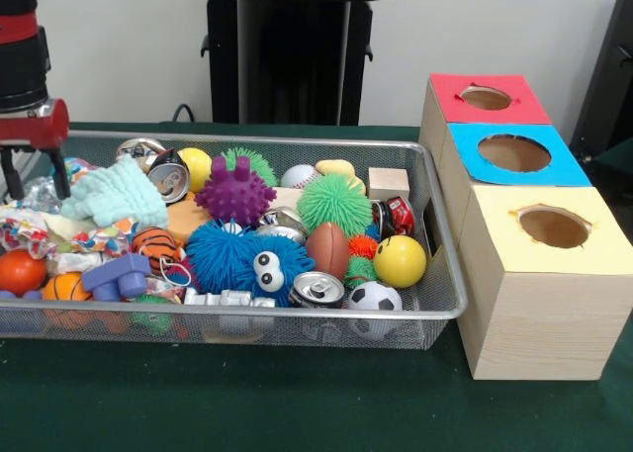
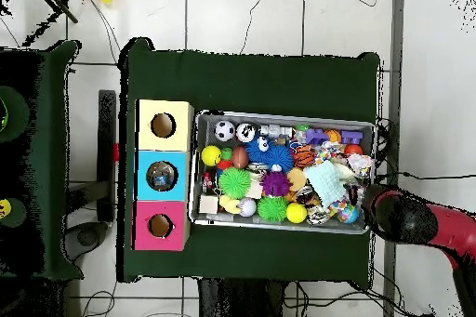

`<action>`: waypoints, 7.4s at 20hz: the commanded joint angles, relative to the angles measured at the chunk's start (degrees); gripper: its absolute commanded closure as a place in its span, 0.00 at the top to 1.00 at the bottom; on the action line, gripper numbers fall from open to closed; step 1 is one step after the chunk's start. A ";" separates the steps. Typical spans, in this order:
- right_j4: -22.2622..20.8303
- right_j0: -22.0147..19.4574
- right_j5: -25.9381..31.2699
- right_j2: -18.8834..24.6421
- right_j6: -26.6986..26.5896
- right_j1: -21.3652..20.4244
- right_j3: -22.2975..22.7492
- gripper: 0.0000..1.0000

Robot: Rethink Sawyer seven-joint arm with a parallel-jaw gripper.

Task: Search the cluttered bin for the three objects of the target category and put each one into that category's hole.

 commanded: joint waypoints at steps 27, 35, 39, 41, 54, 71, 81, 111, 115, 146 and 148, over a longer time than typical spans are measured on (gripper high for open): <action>-7.88 -2.13 -1.00 0.16 -15.55 7.91 -3.14 0.00; -8.24 -1.45 -0.96 -0.37 -14.48 7.62 -2.89 0.00; -7.64 -1.90 -1.07 -0.24 -13.92 7.19 -2.05 1.00; -7.59 -2.07 -0.87 -0.37 -13.98 6.93 -1.85 1.00; -6.11 -3.36 1.52 -0.21 -14.68 2.28 2.00 1.00; -3.30 -5.62 3.92 1.14 -13.35 -5.50 10.49 1.00; -4.20 -4.76 3.07 1.33 -12.56 -5.93 10.92 0.00; 10.14 -2.88 9.38 8.08 -9.96 -17.96 17.89 0.00; 9.89 -3.30 7.92 9.03 -10.55 -16.36 17.26 1.00; -4.36 -1.95 1.97 4.90 -12.94 -3.30 1.39 1.00; -3.89 -2.74 3.32 5.48 -14.62 -3.50 0.68 1.00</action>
